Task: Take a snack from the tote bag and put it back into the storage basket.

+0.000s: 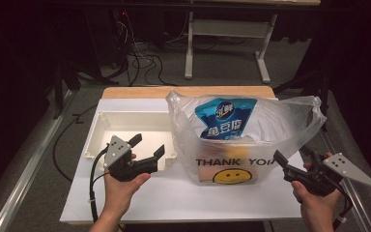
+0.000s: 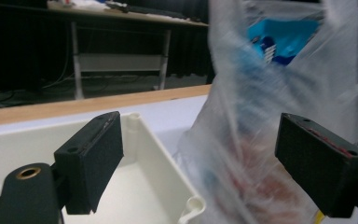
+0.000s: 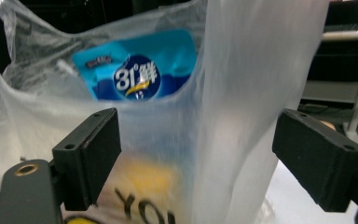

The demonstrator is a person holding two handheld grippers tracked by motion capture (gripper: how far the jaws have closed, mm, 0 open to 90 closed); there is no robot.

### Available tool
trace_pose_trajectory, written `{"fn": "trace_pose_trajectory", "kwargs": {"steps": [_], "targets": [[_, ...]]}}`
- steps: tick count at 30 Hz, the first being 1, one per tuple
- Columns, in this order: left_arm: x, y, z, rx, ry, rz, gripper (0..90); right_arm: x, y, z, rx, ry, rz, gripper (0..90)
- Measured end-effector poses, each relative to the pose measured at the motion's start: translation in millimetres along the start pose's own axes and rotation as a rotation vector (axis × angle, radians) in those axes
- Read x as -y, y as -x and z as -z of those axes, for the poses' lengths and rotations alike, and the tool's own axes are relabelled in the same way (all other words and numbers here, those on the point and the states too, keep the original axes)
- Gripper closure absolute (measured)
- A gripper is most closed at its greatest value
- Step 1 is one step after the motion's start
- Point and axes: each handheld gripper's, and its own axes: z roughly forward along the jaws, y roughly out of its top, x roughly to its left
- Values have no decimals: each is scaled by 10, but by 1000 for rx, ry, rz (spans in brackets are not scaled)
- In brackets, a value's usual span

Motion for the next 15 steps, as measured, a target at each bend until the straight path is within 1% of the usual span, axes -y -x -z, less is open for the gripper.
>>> {"fn": "trace_pose_trajectory", "kwargs": {"steps": [2, 3, 5, 6, 7, 8, 9, 10, 11, 12, 13, 14, 15], "targets": [[-83, 53, -29, 10, 6, -29, 155, -56, -19, -23, 5, 9, 19, 183], [-130, 78, -37, 11, 15, -37, 155, -85, -28, -39, 11, 16, 27, 188], [-230, 108, -58, 18, 21, -45, 155, -148, -42, -58, 23, 31, 29, 196], [-278, 118, -74, 27, 24, -42, 155, -184, -46, -68, 23, 39, 20, 194], [-319, 131, -91, 34, 32, -46, 155, -221, -51, -77, 12, 47, 16, 192], [-319, 131, -91, 34, 32, -46, 156, -221, -51, -77, 12, 47, 16, 192], [-353, 146, -107, 35, 34, -54, 156, -254, -63, -88, 6, 54, 19, 195], [-378, 155, -127, 34, 35, -58, 164, -282, -78, -98, 10, 58, 27, 221], [-390, 157, -168, 35, 30, -48, 215, -314, -102, -122, 35, 50, 35, 298], [-377, 150, -185, 50, 27, -39, 249, -314, -99, -132, 49, 44, 30, 349], [-355, 144, -198, 68, 28, -35, 301, -305, -83, -135, 36, 40, 15, 455], [-328, 144, -218, 73, 29, -30, 349, -288, -58, -135, 5, 42, -2, 543], [-307, 145, -242, 80, 15, -37, 411, -271, -38, -137, -18, 37, -14, 589]]}}
